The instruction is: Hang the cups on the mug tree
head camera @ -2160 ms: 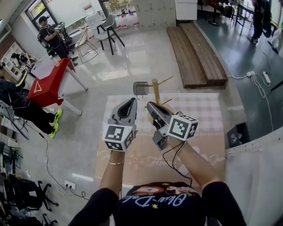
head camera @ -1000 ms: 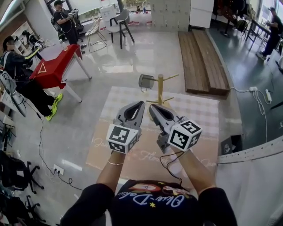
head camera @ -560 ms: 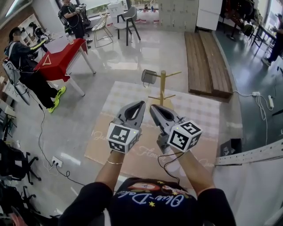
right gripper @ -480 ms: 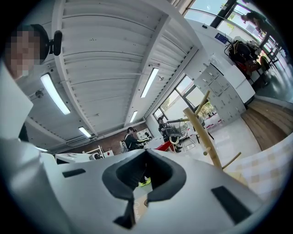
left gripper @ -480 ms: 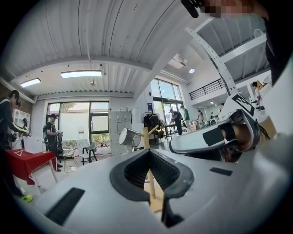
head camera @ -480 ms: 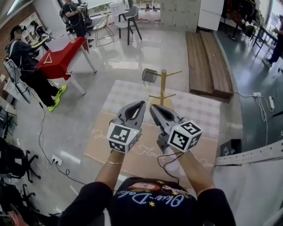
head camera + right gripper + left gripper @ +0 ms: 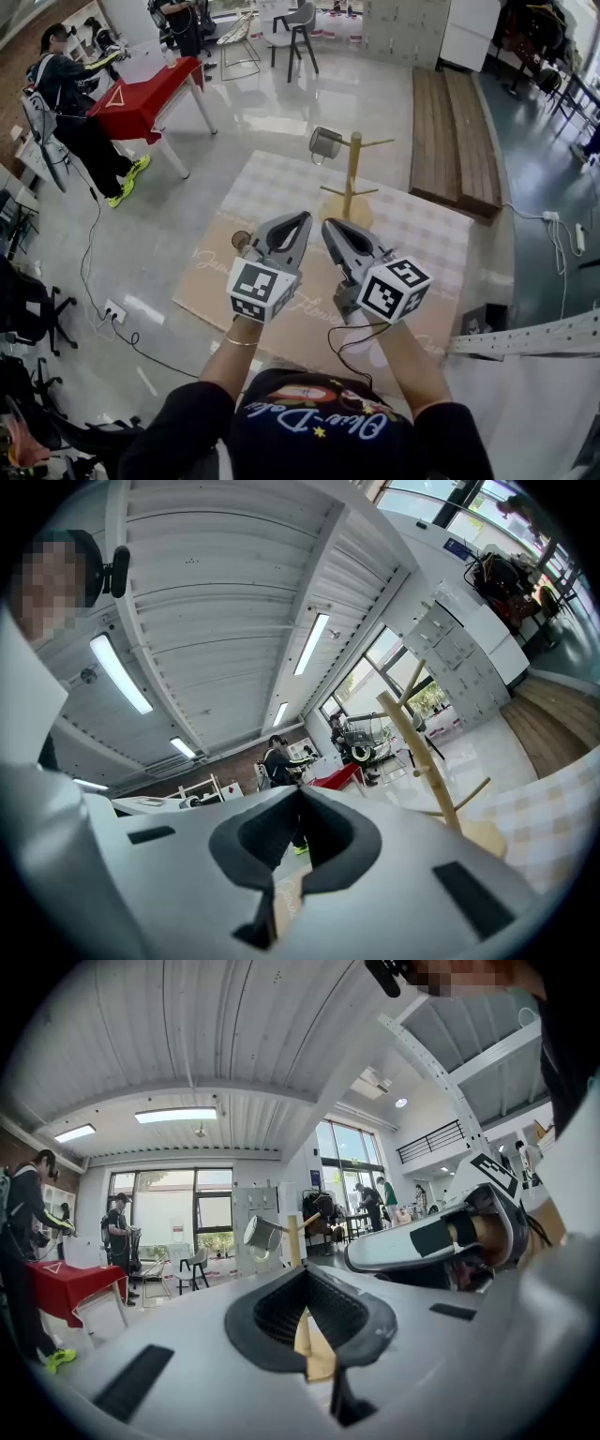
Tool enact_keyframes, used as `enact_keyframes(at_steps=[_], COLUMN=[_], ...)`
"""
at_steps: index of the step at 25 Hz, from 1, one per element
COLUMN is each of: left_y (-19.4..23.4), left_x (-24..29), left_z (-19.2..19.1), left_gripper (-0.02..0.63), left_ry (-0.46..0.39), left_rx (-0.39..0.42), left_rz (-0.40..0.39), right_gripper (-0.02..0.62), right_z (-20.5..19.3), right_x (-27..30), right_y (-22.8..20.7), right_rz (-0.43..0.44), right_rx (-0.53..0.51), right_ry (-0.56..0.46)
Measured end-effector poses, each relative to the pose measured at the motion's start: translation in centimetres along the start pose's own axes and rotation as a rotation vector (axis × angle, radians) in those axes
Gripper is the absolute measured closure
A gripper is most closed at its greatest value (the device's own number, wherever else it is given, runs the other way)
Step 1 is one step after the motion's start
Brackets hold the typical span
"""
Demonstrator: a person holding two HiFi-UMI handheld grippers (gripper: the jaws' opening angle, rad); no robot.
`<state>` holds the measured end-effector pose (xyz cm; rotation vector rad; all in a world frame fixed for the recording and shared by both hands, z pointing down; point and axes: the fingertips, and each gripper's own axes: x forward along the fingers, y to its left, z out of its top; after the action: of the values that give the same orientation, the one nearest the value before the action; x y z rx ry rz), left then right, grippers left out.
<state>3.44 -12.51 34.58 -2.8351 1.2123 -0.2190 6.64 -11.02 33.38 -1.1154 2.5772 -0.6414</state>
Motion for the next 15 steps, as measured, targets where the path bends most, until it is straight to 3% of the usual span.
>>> enact_keyframes(at_steps=[7, 15], left_y=[-0.3, 2.5], left_x=[-2.3, -6.3], left_z=[-1.6, -3.2], left_gripper=[0.598, 0.598], left_ry=[0.014, 0.063], left_rx=[-0.012, -0.035], left_rz=[0.072, 0.191], right_gripper=[0.586, 0.586], right_z=[-2.0, -3.7], right_x=[-0.7, 1.2], right_y=[0.7, 2.2], right_rz=[0.042, 0.106], right_rx=[0.016, 0.035], right_ry=[0.036, 0.077])
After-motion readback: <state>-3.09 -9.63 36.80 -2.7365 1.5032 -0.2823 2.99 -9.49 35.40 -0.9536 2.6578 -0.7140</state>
